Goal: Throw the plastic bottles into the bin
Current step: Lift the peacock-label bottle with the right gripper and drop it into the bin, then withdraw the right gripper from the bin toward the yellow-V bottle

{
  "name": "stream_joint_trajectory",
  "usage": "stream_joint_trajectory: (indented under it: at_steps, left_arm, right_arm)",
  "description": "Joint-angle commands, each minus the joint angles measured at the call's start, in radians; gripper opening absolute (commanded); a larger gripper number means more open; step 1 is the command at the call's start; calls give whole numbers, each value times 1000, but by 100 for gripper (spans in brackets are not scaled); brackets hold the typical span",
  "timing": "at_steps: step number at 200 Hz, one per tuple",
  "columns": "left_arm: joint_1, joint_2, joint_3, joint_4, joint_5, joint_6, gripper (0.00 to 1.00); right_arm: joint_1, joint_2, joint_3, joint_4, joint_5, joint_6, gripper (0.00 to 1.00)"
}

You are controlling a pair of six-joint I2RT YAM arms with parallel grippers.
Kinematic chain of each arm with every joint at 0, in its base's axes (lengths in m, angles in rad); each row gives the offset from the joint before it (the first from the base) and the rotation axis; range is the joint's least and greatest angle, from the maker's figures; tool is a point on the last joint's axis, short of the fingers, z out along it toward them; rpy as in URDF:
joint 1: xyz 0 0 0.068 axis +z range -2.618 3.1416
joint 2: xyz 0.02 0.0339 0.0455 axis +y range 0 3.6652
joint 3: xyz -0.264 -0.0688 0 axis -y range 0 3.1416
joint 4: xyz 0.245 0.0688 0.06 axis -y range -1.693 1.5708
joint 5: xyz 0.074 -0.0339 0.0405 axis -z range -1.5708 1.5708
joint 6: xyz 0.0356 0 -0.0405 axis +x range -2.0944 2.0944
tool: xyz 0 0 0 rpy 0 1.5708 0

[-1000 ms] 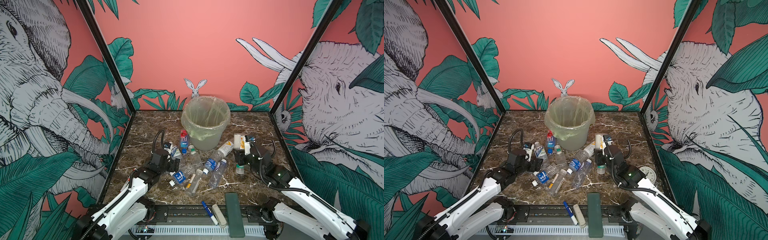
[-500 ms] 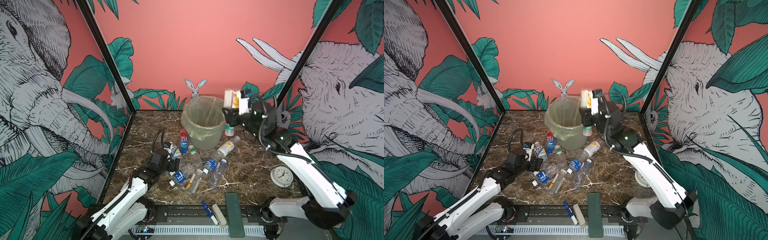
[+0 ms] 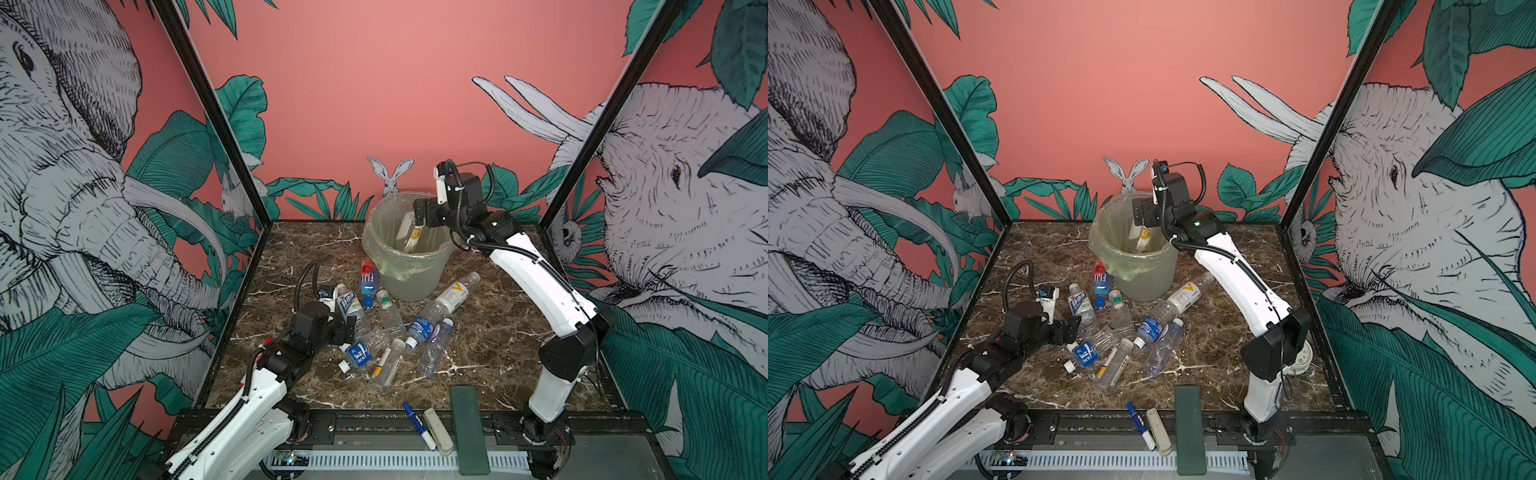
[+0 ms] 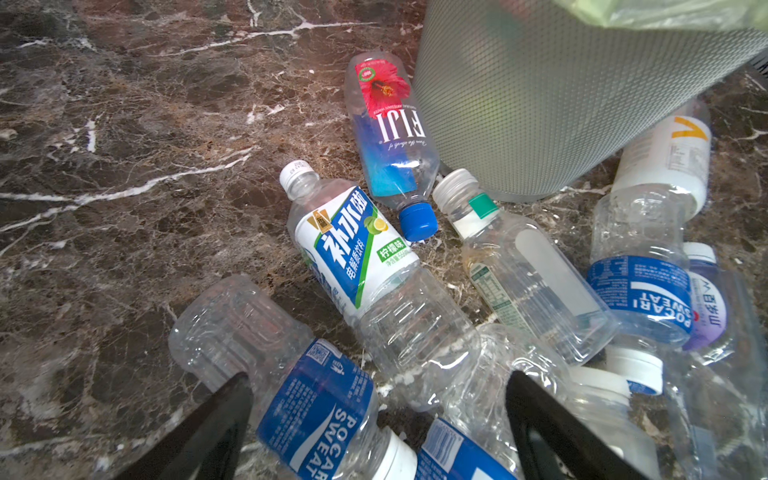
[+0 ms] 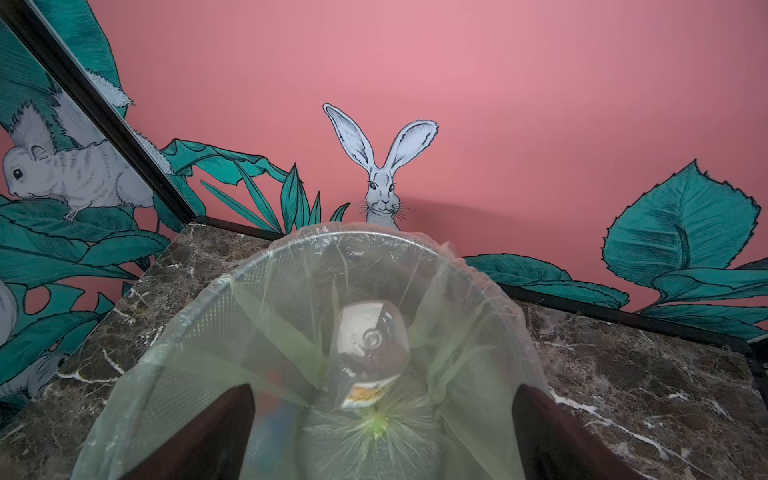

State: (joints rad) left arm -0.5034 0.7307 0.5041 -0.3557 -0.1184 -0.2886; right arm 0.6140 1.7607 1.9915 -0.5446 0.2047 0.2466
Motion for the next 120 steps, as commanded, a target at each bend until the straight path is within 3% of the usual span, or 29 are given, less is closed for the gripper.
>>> stream_joint_trajectory:
  at_steps: [1,58,120]
  left_arm:
    - [-5,-7,25,-46,-54,-30,98]
    - [-8,17,67,-117,-165,-113,100]
    - [-9,57,105,-144,-192,-221,100]
  right_arm:
    - [4,-153,-74,106,4,-14,99]
    - [5,-356,-290,137,42,-3,99]
    - [4,-461,-462,102,71,-2,99]
